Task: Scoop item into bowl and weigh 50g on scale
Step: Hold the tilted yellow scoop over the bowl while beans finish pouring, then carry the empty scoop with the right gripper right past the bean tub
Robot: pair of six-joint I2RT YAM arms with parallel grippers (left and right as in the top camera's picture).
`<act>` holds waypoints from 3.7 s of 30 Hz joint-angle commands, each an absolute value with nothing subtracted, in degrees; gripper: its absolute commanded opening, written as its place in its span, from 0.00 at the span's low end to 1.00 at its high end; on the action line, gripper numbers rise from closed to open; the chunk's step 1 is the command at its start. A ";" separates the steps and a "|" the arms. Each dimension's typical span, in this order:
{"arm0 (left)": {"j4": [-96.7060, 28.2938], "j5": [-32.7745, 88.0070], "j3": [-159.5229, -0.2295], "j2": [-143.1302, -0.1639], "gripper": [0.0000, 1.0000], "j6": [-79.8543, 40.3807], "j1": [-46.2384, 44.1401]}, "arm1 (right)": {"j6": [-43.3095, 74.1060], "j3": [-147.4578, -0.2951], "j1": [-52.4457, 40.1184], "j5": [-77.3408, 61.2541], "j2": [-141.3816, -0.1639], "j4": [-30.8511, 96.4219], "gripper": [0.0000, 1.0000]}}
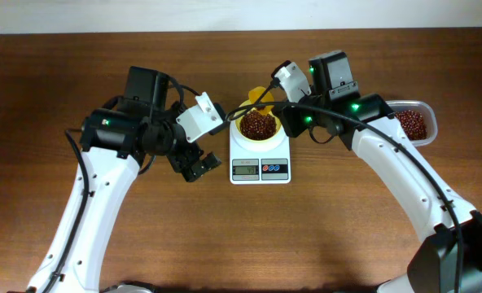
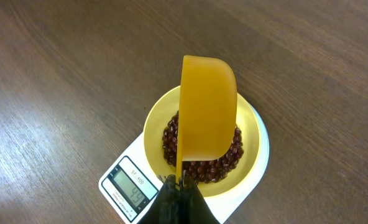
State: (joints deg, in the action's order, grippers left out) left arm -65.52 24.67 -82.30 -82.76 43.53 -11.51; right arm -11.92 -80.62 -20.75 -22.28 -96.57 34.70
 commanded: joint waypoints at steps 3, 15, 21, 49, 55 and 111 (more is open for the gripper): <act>-65.52 25.65 -82.17 -82.72 0.99 44.27 -11.46 | -11.51 -82.72 -21.47 -21.32 -96.25 35.53 0.04; -65.52 25.65 -82.17 -82.72 0.99 44.27 -11.46 | -11.62 -82.56 -22.13 -14.31 -96.97 37.78 0.04; -65.52 25.65 -82.17 -82.72 0.99 44.27 -11.46 | -11.55 -82.59 -22.37 -13.45 -96.84 37.34 0.04; -65.52 25.65 -82.17 -82.72 0.99 44.27 -11.46 | -9.54 -82.85 -23.64 -16.29 -97.86 38.63 0.04; -65.52 25.65 -82.17 -82.72 0.99 44.27 -11.46 | -9.56 -83.26 -23.99 -15.68 -98.08 38.98 0.04; -65.52 25.65 -82.17 -82.72 0.99 44.27 -11.46 | -9.21 -84.97 12.45 -15.73 -97.21 50.63 0.04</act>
State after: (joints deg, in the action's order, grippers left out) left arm -65.52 24.67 -82.30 -82.76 43.53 -11.51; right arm -7.33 -85.08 11.68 -21.98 -98.00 50.15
